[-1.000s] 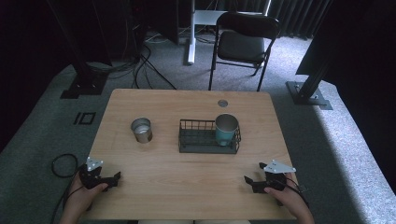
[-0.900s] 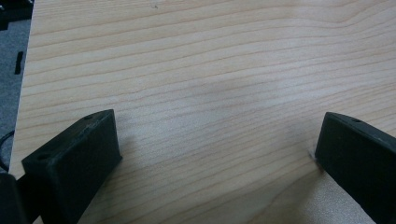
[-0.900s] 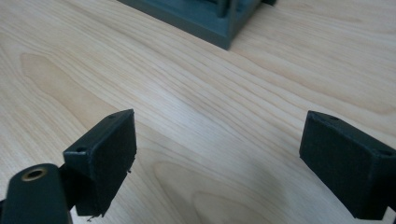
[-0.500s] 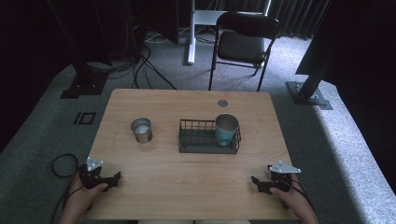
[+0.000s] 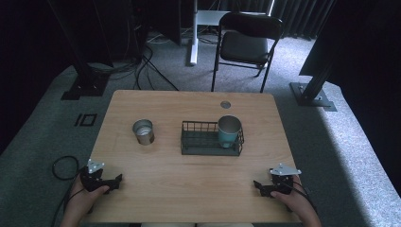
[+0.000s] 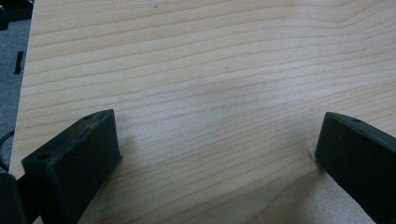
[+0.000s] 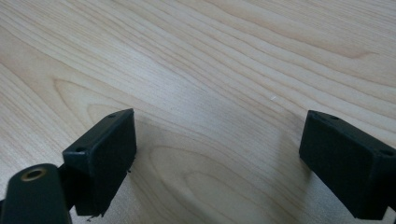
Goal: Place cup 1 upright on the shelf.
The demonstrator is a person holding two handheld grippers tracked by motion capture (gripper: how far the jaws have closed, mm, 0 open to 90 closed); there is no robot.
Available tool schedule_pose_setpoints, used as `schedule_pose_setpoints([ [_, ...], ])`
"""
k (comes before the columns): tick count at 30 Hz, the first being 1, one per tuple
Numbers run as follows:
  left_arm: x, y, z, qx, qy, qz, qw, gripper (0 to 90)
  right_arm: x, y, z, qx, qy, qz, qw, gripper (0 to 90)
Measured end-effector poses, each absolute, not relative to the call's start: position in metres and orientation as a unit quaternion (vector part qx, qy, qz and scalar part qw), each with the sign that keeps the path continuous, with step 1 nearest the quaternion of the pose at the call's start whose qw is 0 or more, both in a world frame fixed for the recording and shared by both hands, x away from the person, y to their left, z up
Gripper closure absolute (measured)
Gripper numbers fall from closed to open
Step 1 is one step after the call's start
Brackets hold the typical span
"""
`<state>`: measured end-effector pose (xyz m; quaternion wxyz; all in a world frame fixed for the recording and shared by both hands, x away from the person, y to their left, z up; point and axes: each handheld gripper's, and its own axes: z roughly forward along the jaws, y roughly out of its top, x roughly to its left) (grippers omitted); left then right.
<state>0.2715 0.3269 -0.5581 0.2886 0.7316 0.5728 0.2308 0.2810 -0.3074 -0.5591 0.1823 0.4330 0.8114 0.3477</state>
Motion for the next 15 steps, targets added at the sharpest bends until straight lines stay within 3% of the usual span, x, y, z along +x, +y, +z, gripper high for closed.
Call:
schedule_pose_setpoints([
  [15,0.2704,0.3264,-0.5578,0.732,0.573,0.23,0.287,0.4,0.2811,-0.3074,-0.5591,0.433,0.811,0.348,0.182,10.6],
])
